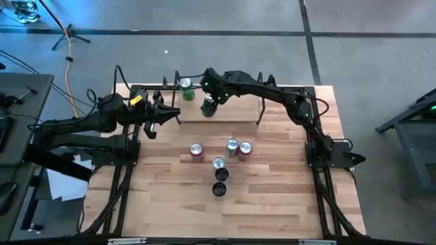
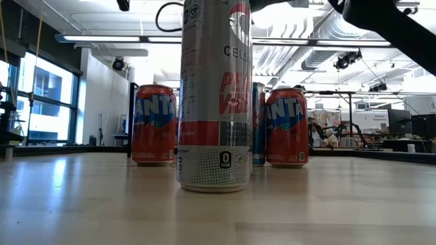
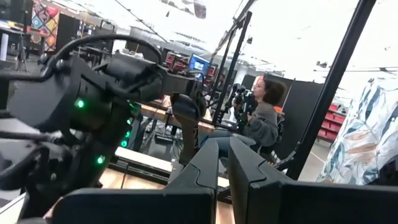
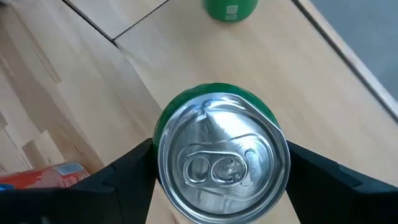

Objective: Place canned beverage on shelf
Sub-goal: Put the green soda can on the shelf aligned with the green soda can

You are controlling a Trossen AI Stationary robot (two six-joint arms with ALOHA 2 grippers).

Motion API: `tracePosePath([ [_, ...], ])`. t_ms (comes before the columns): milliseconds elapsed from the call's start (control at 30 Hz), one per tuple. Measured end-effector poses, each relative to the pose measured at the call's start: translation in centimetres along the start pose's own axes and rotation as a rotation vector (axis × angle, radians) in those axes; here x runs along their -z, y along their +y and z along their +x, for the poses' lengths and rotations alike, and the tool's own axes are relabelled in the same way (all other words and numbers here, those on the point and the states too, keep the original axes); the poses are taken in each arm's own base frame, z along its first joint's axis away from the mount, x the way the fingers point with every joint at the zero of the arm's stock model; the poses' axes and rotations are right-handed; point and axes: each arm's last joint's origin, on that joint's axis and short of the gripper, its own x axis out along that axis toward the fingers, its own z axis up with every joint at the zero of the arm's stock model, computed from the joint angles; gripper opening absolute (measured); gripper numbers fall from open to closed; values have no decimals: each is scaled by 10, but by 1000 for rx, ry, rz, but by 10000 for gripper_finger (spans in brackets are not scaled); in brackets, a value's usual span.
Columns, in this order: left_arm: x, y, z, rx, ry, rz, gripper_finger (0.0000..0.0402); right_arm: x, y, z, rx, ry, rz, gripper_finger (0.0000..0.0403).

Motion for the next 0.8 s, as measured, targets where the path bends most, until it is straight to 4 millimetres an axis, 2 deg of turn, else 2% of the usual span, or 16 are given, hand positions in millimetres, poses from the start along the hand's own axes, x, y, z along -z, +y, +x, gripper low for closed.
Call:
tracePosePath([
  [467,0,0,0,0,1,-1,0,5,-3,15,81,47,1,285],
  [800,0,0,0,0,2,-27,0,2,-2,19,71,26,-30,319],
])
